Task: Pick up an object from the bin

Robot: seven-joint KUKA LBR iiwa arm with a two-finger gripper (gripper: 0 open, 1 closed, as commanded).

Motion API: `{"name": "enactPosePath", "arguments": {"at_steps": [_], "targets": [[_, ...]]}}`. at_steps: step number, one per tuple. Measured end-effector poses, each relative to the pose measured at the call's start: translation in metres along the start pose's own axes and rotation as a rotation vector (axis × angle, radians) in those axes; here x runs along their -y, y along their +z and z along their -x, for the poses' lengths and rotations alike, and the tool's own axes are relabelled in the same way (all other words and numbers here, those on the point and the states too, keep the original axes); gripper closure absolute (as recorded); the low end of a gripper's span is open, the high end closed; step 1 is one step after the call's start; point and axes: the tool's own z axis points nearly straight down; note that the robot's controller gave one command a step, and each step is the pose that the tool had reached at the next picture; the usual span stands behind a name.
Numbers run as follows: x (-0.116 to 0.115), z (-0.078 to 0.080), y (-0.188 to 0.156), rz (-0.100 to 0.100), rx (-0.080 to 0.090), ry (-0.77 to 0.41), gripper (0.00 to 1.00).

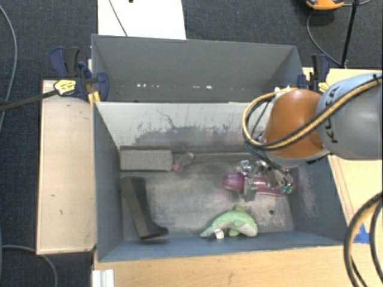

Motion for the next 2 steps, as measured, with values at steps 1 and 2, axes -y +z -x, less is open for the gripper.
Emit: {"name": "enactPosePath", "arguments": {"at_steps": [1, 2], "targets": [[0.000, 0.000, 0.000, 0.000, 0.000, 0.000, 1.00], [0.003, -0.013, 0.000, 0.000, 0.002, -0.070, 1.00]]}}
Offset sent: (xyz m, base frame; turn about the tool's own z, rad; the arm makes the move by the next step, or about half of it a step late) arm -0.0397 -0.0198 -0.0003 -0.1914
